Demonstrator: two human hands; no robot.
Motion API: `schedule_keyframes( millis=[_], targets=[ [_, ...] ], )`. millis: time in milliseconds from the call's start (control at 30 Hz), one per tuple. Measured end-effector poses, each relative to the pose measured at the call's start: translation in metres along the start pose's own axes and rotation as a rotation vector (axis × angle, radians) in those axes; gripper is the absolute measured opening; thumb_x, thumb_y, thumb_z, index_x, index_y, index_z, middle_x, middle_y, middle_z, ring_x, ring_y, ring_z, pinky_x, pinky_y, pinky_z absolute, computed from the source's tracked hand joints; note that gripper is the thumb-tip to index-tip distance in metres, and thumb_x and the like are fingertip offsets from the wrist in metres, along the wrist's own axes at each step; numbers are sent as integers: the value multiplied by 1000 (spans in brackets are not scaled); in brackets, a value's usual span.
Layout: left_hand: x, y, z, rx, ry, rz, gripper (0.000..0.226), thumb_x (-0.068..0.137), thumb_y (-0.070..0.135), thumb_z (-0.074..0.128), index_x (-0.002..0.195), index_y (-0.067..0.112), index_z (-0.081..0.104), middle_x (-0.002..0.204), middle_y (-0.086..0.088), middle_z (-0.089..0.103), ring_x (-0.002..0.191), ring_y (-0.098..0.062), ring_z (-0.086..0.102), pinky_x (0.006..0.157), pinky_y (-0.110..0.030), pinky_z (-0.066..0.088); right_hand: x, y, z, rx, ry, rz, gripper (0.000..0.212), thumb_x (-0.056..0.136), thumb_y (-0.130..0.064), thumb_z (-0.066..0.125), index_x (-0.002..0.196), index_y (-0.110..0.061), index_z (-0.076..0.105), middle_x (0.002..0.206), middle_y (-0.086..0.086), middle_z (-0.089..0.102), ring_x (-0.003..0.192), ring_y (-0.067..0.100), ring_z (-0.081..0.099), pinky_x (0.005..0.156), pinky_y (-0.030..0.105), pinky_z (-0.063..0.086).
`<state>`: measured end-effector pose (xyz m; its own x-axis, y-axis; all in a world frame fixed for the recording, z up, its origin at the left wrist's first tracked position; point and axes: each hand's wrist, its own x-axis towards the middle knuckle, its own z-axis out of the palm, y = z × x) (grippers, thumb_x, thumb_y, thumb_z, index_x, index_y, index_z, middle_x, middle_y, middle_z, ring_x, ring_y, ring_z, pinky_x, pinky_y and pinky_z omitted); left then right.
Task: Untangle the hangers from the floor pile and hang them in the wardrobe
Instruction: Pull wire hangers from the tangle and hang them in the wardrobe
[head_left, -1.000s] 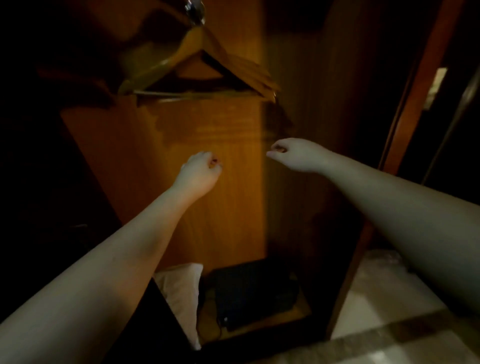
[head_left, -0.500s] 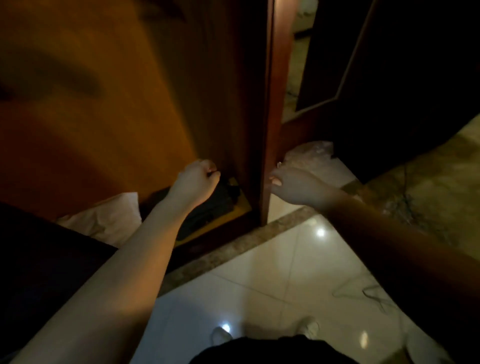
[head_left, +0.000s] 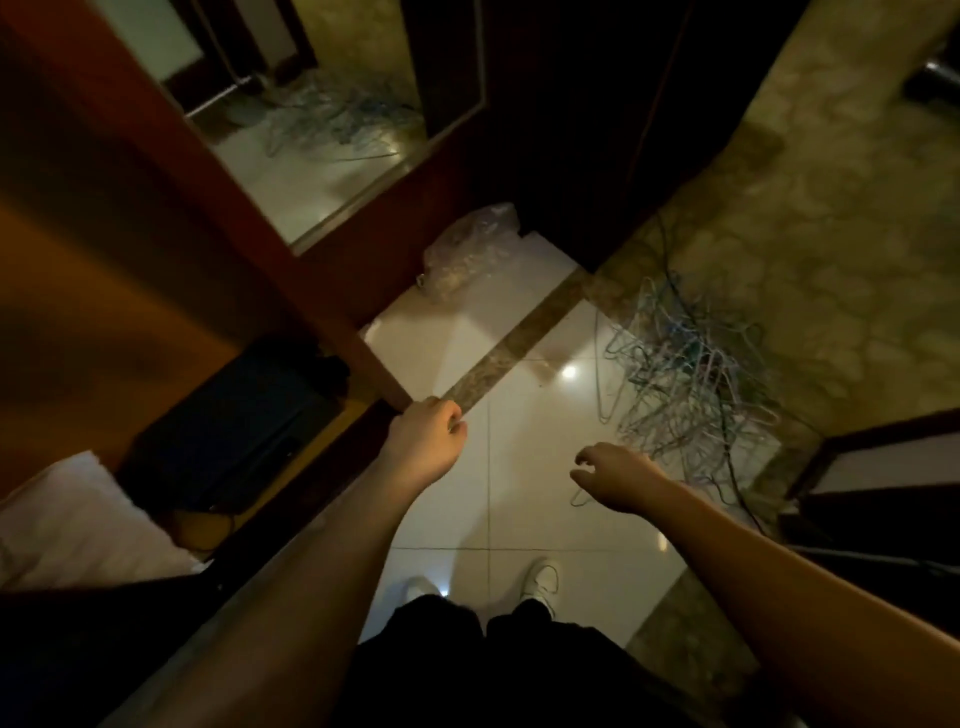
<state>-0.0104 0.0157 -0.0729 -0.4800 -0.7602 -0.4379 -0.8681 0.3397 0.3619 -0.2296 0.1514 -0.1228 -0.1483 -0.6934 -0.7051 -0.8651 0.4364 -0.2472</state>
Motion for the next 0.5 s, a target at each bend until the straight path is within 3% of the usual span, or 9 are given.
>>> schedule_keyframes(
  millis=[67,200,367,500],
  targets=[
    [19,21,14,32,-48,21,30,99,33,45,119,17,60,122,-2,60,112,-24,56,96,-39,45,1,28,5,52,-15,60,46,99,-47,41,134,-20,53,136,4,54,121,23,52,101,39,42],
    [62,58,40,110,-89,94,26,95,35,45,110,24,63,115,-1,64,103,-24,59,86,-36,49,5,75,9,212,-8,163,44,98,-44,43,133,-20,54,134,6,56,118,25,54,98,39,45],
    [119,116,66,158,-174,216,24,97,23,45,106,15,65,112,0,62,99,-24,59,73,-31,41,16,130,6,355,22,330,40,96,-39,42,129,-22,56,129,4,58,112,26,56,89,36,45],
    [180,156,87,152,-226,256,24,97,21,44,104,13,65,110,-4,62,95,-25,59,74,-32,41,40,177,-11,415,35,465,35,95,-35,41,121,-20,60,120,5,61,104,27,58,86,37,46]
  ],
)
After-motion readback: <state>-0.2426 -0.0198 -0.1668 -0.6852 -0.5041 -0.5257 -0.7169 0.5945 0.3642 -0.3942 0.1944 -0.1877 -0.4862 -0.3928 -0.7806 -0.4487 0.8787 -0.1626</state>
